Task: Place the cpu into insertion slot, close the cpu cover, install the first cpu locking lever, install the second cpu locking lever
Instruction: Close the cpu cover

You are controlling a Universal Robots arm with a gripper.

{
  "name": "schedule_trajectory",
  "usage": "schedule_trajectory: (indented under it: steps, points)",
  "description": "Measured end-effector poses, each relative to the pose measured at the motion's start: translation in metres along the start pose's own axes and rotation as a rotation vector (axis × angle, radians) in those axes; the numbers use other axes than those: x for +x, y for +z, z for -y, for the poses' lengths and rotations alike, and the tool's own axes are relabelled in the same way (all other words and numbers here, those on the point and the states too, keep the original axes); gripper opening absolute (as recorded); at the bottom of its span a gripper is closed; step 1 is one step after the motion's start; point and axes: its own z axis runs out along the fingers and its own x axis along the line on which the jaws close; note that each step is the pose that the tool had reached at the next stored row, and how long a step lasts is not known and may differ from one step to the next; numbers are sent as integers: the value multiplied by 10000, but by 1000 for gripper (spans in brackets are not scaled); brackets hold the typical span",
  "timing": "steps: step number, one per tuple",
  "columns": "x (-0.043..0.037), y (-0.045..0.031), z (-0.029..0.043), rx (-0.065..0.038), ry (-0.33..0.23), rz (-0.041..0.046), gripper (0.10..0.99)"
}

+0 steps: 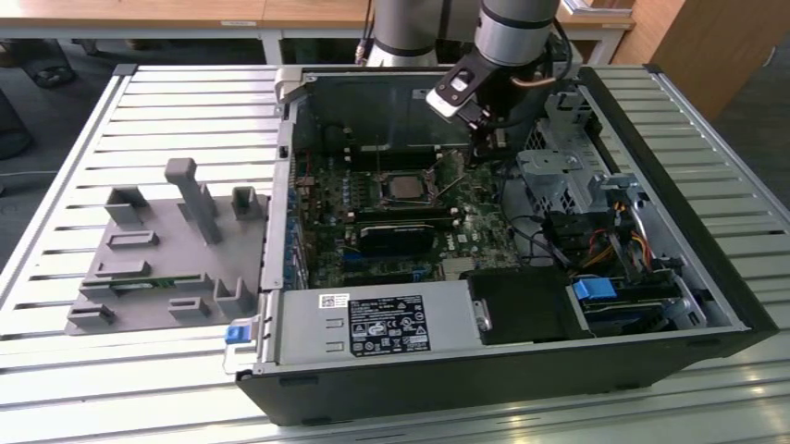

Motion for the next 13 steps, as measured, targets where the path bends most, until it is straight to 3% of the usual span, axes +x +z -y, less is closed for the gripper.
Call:
schedule_trajectory:
  steps: [3, 7, 13]
  points:
    - [0, 14, 6, 5, 0, 2, 106]
    - [1, 15, 69, 4, -1, 1, 106]
    - [1, 16, 83, 4, 0, 0, 106]
